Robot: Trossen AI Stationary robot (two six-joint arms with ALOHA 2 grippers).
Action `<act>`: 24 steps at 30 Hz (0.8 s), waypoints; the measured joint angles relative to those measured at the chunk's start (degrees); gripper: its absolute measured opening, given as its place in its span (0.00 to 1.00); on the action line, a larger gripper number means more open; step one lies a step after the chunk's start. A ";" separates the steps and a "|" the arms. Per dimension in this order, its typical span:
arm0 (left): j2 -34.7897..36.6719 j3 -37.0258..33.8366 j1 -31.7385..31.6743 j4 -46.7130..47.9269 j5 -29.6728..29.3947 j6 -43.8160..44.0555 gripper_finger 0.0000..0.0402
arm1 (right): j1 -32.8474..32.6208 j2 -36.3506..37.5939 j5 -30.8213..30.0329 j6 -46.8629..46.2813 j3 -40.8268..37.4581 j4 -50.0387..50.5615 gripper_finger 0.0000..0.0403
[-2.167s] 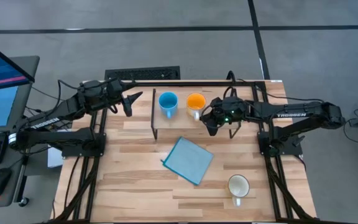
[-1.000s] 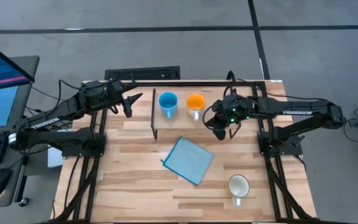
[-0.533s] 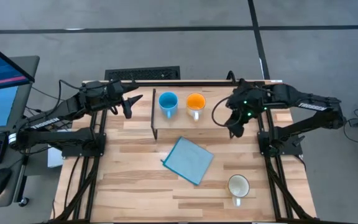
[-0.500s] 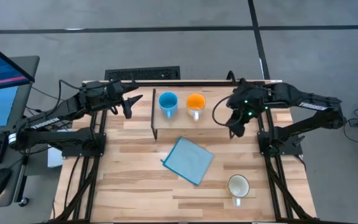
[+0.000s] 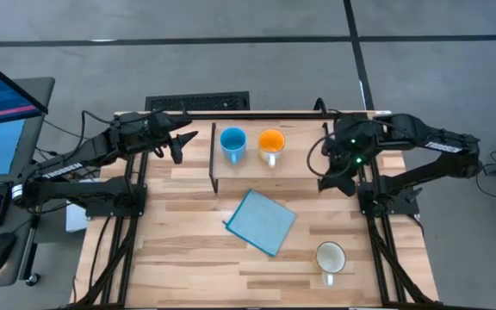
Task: Stack small to large cups/mugs on shelf
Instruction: Put the light yellow mug on the shelf
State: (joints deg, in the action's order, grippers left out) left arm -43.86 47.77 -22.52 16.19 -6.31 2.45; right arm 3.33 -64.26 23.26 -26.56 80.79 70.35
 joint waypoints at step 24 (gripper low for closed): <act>0.02 0.00 0.00 4.50 0.07 0.54 0.48 | -13.62 -0.75 2.47 -0.44 -0.07 -10.02 0.55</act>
State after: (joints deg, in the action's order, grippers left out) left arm -43.83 47.77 -22.52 20.68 -6.24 3.00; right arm -10.29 -65.01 25.73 -27.00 80.73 60.33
